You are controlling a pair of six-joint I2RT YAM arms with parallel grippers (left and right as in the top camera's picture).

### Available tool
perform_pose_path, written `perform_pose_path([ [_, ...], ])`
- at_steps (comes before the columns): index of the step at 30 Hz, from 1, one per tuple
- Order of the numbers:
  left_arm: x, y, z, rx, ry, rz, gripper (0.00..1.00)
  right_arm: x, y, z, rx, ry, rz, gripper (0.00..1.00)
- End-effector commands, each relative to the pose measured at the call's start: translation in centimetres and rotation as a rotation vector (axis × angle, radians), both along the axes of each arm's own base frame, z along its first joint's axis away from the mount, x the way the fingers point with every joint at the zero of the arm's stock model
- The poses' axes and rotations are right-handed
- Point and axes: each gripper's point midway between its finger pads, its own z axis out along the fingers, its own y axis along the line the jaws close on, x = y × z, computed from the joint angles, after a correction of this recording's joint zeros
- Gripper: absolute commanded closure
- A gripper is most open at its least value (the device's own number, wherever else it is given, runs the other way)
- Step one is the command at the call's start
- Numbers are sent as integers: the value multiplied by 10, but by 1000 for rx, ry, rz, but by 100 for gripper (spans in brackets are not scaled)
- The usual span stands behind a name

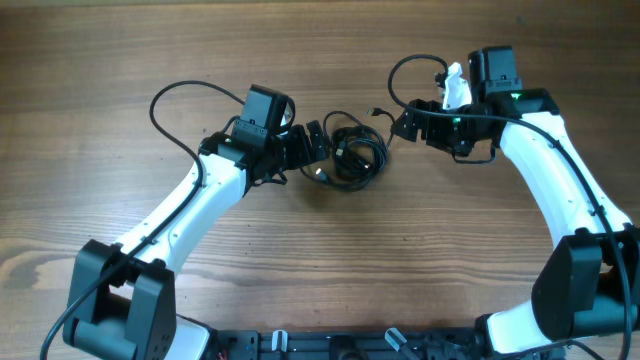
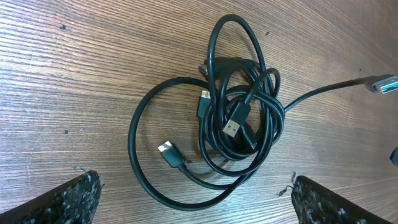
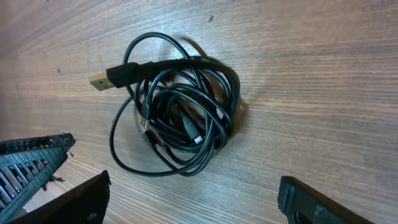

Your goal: Untangle cables

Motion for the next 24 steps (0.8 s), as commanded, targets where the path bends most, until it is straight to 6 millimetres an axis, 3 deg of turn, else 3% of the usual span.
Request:
perform_pose_path([
  [1,-1,2,-10,7,32,40,0,6,8,23,40,-93,70,11],
  [11,0,2,-23,-20,102,131,0,3,27,27,49,-148,176,11],
  [24,2,1,-22,-39,108,161,0,-2,42,24,46,-146,221,11],
])
